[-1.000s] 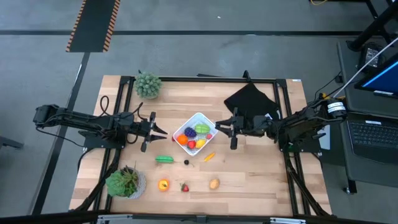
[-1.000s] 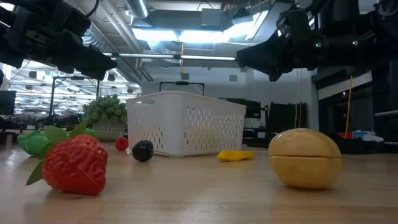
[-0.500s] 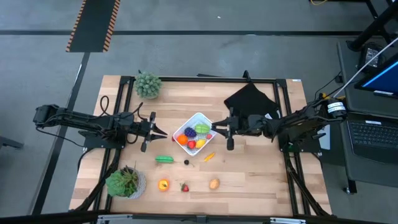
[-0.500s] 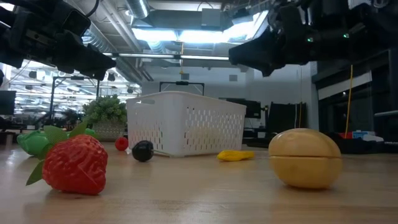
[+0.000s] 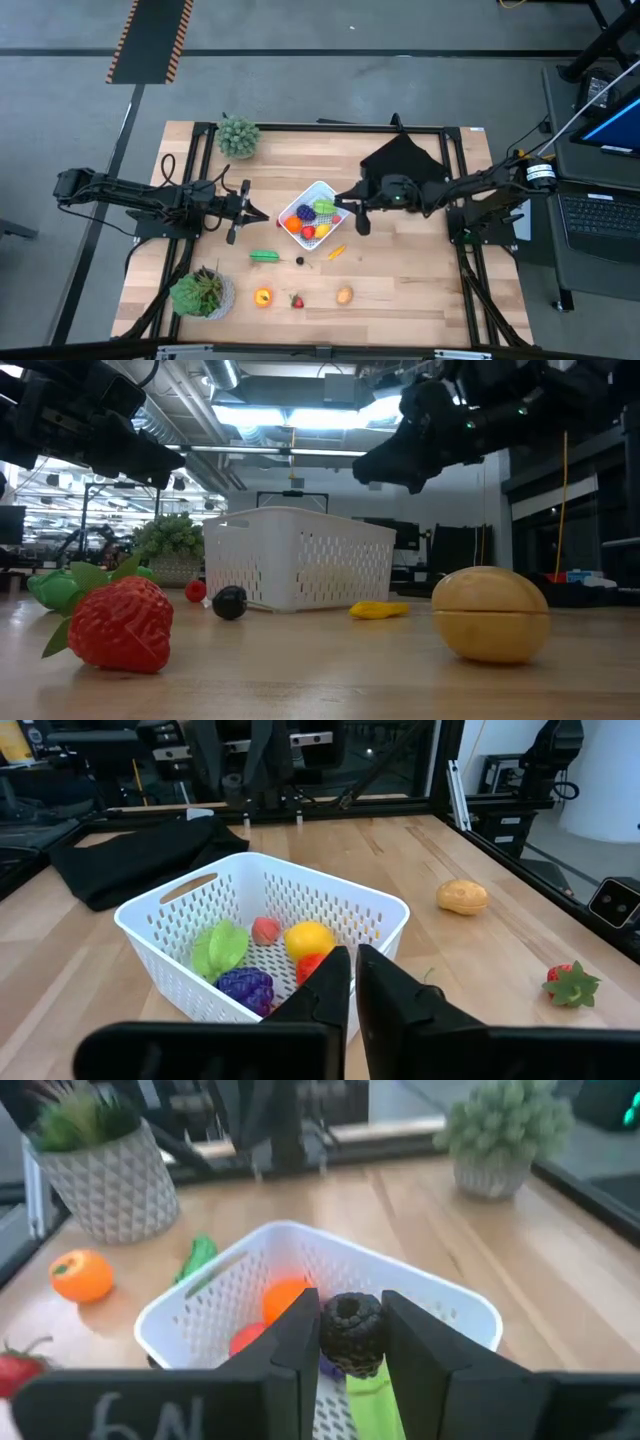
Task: Pick and placing Produce into tupperware
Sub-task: Put the blackberry into the white bin
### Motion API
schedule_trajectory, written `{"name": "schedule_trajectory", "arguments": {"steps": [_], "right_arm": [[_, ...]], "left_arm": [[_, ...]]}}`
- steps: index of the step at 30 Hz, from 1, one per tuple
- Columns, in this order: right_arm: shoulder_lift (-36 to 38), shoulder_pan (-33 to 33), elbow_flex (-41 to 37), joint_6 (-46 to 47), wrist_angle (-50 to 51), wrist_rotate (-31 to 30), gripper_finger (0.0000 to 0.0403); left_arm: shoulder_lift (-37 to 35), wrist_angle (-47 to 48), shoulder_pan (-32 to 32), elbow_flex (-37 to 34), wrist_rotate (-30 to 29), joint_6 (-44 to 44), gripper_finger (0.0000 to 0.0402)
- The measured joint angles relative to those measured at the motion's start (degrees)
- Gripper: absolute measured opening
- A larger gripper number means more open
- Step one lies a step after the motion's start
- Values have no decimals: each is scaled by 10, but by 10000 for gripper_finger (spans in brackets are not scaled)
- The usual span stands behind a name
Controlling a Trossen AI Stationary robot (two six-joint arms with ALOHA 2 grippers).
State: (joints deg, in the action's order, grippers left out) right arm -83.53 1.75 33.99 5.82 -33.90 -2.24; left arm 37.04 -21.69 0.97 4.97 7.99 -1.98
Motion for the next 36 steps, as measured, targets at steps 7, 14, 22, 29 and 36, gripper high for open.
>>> {"name": "schedule_trajectory", "arguments": {"steps": [7,14,22,29,36], "right_arm": [[-18,3,105,-3,180,3,94],[-98,20,212,2,321,53,94],[-195,23,366,-4,527,59,94],[-265,19,460,-26,635,70,93],[-299,14,489,-33,660,73,114]], "left_arm": [[0,0,0,0,0,0,1],[0,3,0,0,0,2,14],[0,4,0,0,0,3,36],[0,28,0,0,0,3,54],[0,37,0,0,0,3,69]]}}
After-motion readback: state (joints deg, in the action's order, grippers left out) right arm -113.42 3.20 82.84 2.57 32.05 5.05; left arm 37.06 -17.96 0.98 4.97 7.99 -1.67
